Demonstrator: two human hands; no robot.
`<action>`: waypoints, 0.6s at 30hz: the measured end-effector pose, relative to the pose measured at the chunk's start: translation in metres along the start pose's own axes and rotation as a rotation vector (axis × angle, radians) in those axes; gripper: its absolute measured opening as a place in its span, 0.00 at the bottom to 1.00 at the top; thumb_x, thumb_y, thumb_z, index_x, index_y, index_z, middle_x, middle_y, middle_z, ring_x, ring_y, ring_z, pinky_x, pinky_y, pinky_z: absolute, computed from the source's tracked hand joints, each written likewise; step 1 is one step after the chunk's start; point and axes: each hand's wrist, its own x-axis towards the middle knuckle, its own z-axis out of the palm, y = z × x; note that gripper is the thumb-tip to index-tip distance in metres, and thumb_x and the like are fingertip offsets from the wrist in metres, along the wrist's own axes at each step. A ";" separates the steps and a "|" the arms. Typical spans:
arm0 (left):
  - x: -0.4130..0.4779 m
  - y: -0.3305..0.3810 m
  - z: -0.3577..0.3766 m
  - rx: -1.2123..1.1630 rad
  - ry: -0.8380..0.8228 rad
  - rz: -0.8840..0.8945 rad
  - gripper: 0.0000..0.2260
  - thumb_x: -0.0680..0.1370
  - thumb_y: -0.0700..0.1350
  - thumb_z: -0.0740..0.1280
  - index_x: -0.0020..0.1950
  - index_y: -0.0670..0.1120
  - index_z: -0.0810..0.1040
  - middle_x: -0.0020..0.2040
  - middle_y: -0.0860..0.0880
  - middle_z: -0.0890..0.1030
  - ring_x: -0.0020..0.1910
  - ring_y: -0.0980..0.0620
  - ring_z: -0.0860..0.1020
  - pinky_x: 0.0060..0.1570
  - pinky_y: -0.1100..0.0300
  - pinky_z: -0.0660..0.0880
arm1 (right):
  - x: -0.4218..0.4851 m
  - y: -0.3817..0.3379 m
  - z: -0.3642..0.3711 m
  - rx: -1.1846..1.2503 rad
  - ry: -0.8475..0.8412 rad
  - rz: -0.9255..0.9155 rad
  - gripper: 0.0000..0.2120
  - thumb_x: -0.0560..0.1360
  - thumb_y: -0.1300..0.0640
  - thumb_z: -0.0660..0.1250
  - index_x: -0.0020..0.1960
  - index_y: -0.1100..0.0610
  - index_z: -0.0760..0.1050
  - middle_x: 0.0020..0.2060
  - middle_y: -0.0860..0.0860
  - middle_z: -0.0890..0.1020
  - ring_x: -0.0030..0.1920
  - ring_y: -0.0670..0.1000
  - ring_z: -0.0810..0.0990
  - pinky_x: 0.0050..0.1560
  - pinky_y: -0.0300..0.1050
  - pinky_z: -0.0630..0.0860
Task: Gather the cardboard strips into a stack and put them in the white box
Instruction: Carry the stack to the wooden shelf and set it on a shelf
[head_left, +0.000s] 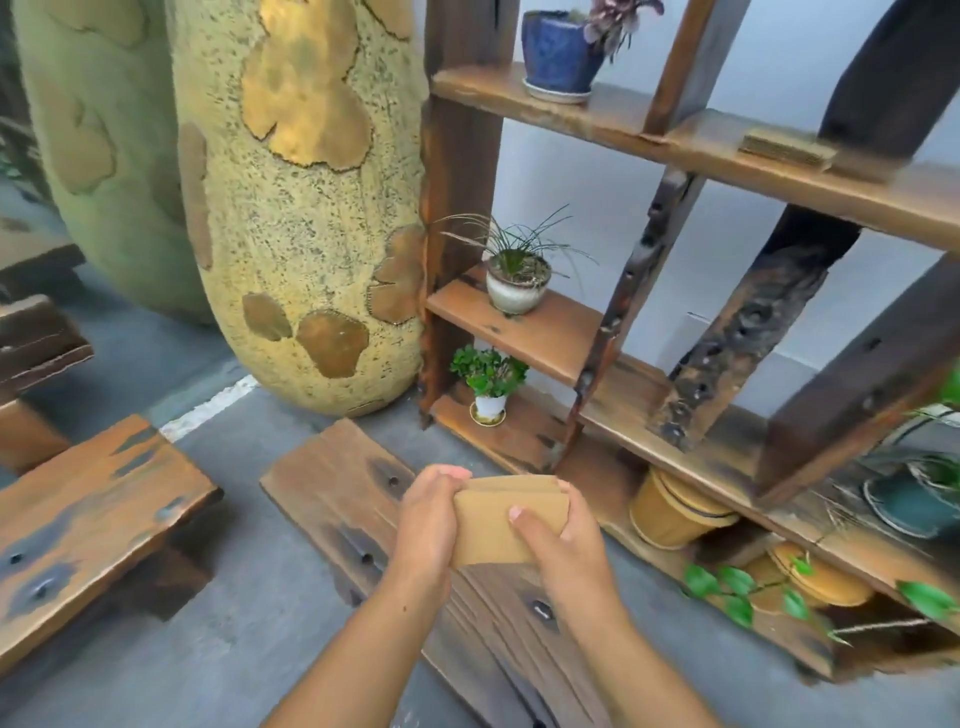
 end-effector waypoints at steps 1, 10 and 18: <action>0.004 0.004 0.003 0.020 -0.032 -0.001 0.11 0.77 0.39 0.61 0.40 0.48 0.82 0.43 0.51 0.81 0.40 0.52 0.76 0.40 0.56 0.70 | 0.002 -0.003 0.000 0.004 0.024 0.002 0.14 0.69 0.59 0.72 0.52 0.49 0.74 0.38 0.38 0.86 0.39 0.35 0.83 0.39 0.29 0.76; 0.037 0.031 0.079 0.172 -0.267 0.065 0.12 0.78 0.40 0.60 0.41 0.47 0.82 0.43 0.49 0.81 0.41 0.50 0.77 0.44 0.53 0.72 | 0.043 -0.036 -0.045 0.039 0.232 0.000 0.11 0.74 0.67 0.70 0.54 0.57 0.76 0.45 0.53 0.84 0.39 0.39 0.83 0.38 0.31 0.77; 0.068 0.084 0.209 0.261 -0.383 0.266 0.21 0.83 0.57 0.56 0.43 0.46 0.82 0.41 0.49 0.82 0.39 0.55 0.79 0.40 0.57 0.74 | 0.118 -0.095 -0.125 0.081 0.380 -0.087 0.10 0.75 0.61 0.71 0.53 0.51 0.75 0.46 0.49 0.85 0.43 0.43 0.84 0.47 0.43 0.78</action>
